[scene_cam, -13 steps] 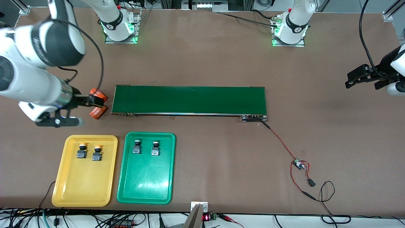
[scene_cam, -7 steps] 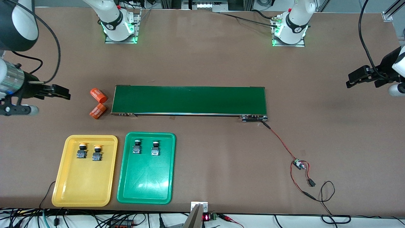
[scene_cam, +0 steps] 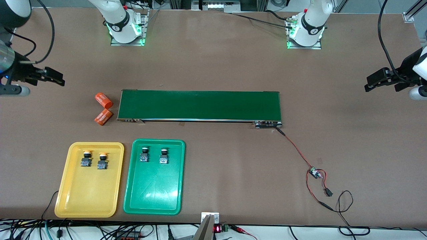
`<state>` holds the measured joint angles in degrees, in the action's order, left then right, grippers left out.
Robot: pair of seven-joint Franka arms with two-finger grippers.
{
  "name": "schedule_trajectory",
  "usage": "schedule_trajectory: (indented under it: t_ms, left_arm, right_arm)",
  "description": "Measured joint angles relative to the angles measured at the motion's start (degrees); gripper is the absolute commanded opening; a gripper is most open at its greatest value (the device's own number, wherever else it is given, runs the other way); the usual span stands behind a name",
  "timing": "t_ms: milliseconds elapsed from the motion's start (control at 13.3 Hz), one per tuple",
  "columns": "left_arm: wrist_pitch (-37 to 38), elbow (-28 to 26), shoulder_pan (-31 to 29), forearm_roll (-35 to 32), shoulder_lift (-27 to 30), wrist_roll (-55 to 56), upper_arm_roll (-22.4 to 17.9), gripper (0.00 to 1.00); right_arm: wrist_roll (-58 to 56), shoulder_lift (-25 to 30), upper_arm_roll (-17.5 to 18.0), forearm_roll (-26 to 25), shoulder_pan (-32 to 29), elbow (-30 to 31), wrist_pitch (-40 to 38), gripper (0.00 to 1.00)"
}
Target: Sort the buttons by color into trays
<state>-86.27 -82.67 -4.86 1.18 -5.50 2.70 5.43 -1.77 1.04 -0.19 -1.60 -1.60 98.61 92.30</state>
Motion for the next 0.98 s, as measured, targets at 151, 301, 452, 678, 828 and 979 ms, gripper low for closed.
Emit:
schedule_trajectory:
  t_ms: [151, 301, 452, 678, 828, 979]
  left_arm:
    - [0.0, 0.0, 0.0, 0.0, 0.0, 0.0, 0.0, 1.00]
    - [0.0, 0.0, 0.0, 0.0, 0.0, 0.0, 0.0, 1.00]
    - [0.0, 0.0, 0.0, 0.0, 0.0, 0.0, 0.0, 1.00]
    - [0.0, 0.0, 0.0, 0.0, 0.0, 0.0, 0.0, 1.00]
    - [0.0, 0.0, 0.0, 0.0, 0.0, 0.0, 0.0, 1.00]
    - [0.0, 0.0, 0.0, 0.0, 0.0, 0.0, 0.0, 1.00]
  right_arm:
    - [0.0, 0.4, 0.6, 0.0, 0.0, -0.7, -0.1, 1.00]
    - [0.0, 0.2, 1.4, 0.0, 0.0, -0.7, -0.3, 1.00]
    - [0.0, -0.3, 1.7, 0.0, 0.0, -0.7, -0.3, 1.00]
    - [0.0, -0.9, 1.7, 0.0, -0.1, -0.7, -0.3, 1.00]
    - [0.0, -0.9, 1.7, 0.0, -0.1, -0.7, -0.3, 1.00]
    - [0.0, -0.9, 1.7, 0.0, -0.1, -0.7, -0.3, 1.00]
